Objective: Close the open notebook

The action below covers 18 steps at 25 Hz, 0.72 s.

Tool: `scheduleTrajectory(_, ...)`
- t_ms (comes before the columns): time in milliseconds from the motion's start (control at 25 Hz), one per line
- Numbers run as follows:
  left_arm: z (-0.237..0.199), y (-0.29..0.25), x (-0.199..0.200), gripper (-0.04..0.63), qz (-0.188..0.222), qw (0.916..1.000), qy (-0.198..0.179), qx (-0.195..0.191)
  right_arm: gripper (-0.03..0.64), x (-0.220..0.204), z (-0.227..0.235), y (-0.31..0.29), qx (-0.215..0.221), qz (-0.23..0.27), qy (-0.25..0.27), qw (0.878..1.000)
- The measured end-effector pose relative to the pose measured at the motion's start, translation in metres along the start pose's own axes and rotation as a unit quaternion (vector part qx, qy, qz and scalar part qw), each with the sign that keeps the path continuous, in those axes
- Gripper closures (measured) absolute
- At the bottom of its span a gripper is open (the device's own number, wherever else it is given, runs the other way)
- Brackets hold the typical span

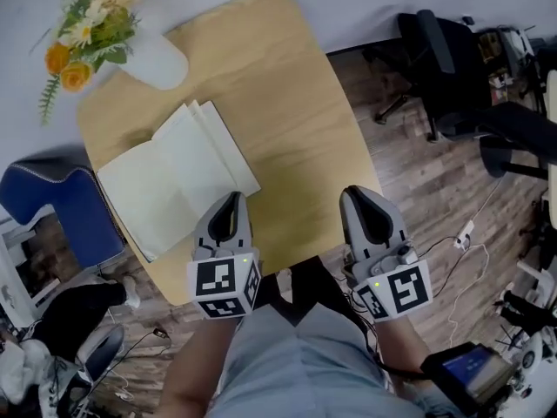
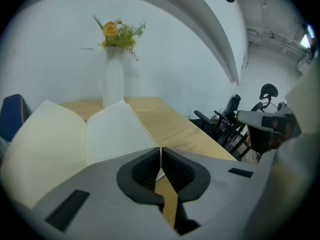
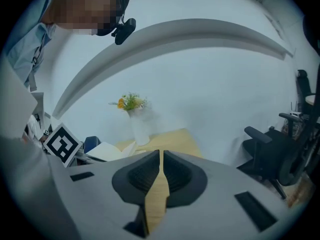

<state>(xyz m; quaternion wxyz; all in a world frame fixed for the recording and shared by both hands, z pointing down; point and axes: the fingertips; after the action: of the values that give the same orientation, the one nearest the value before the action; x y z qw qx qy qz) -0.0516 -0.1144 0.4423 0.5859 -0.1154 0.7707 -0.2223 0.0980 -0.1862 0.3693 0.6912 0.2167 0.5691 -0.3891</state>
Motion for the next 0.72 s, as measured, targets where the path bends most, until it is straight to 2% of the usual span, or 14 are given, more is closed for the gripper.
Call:
scheduleTrajectory(200,0.006,-0.029,-0.032,0.566,-0.034,0.9994,0.001,-0.008,0.565,-0.027,0.029,0.007,-0.027,-0.018,-0.015,0.999)
scheduleTrajectory(400,0.007,-0.048,-0.054,0.565,-0.059,0.9981,0.013,-0.008,0.565,-0.048,0.043,0.006,-0.036,-0.033,-0.027,0.998)
scheduleTrajectory(600,0.01,-0.05,-0.059,0.565,-0.054,0.9985,0.008,-0.007,0.565,-0.055,0.046,0.007,-0.033,-0.036,-0.029,0.998)
scheduleTrajectory(720,0.015,-0.045,-0.056,0.536,-0.047,0.9988,-0.002,-0.011,0.565,-0.046,0.04,0.006,-0.023,-0.03,-0.023,0.999)
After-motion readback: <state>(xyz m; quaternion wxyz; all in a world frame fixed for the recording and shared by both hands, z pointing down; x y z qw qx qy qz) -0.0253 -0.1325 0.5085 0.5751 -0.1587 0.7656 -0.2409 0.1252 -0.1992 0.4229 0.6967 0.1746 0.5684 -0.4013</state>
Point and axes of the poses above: the fingertips, and each gripper's own axes: y backward along the fingers, z to its right, x out of its top, and after that the axes turned 13 degrees about z, right-handed
